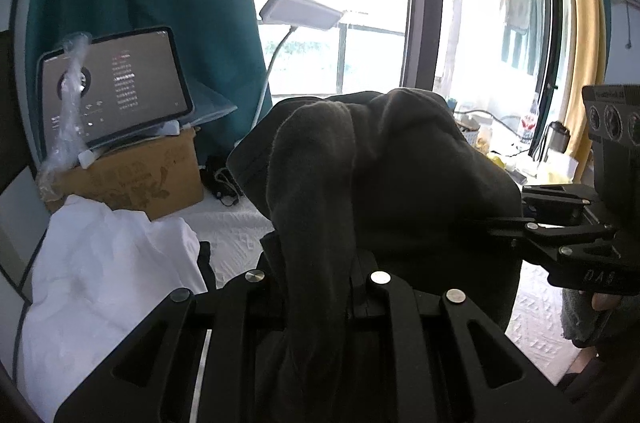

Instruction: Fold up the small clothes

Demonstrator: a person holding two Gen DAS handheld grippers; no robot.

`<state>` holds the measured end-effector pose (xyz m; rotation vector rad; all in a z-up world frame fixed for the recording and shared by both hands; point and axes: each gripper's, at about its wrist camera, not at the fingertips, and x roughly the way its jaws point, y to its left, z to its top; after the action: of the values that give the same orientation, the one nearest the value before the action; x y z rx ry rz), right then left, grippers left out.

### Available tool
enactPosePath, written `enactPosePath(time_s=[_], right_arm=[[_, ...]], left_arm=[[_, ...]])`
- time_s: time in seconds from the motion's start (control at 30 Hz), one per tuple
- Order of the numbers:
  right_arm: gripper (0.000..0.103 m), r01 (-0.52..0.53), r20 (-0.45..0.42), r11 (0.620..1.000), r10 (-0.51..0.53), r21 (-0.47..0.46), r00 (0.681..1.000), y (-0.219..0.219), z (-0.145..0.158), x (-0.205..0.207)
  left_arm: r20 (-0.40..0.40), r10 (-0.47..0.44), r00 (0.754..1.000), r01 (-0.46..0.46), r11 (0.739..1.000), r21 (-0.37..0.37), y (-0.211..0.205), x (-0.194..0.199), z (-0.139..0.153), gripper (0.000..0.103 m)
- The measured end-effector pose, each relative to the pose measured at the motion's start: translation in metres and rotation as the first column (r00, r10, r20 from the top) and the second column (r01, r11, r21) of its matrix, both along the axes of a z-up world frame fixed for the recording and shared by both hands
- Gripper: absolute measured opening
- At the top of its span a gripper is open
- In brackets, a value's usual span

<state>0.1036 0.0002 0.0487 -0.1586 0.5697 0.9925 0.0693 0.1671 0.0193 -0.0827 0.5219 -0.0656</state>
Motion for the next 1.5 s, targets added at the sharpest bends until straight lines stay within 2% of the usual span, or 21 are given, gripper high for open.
enactPosePath(time_s=[0.47,0.83,1.07,1.27,1.33,1.37,1.5], right_arm=[[0.019,-0.010,-0.092,0.999,0.005,-0.052,0.996,0.020,-0.038,0.044],[0.019,0.018,-0.149,0.995,-0.033,-0.102,0.988,0.031,-0.070,0.077],[0.019,0.018,-0.200,0.989,-0.047,-0.146,0.979,0.036,-0.098,0.099],[0.026,0.047,-0.251,0.983,-0.092,-0.179,0.963,0.031,-0.115,0.117],[0.044,0.065,-0.260,0.981,-0.112,-0.181,0.959,0.027,-0.118,0.123],[0.048,0.076,-0.260,0.980,-0.123,-0.186,0.958,0.026,-0.119,0.125],[0.049,0.074,-0.266,0.978,-0.126,-0.196,0.956,0.026,-0.123,0.129]], left_arm=[[-0.113,0.020,0.993,-0.025,0.999,-0.047,0.020,0.035,-0.041,0.017],[-0.178,0.023,0.984,-0.035,0.997,-0.064,0.029,0.061,-0.068,0.017],[-0.240,0.025,0.971,-0.045,0.996,-0.078,0.039,0.076,-0.086,0.017],[-0.310,0.049,0.950,-0.079,0.993,-0.087,0.049,0.086,-0.099,0.021],[-0.322,0.067,0.944,-0.104,0.990,-0.098,0.057,0.088,-0.100,0.022],[-0.322,0.077,0.944,-0.113,0.989,-0.097,0.060,0.088,-0.101,0.024],[-0.318,0.189,0.929,-0.209,0.978,-0.028,0.080,0.092,-0.101,0.026]])
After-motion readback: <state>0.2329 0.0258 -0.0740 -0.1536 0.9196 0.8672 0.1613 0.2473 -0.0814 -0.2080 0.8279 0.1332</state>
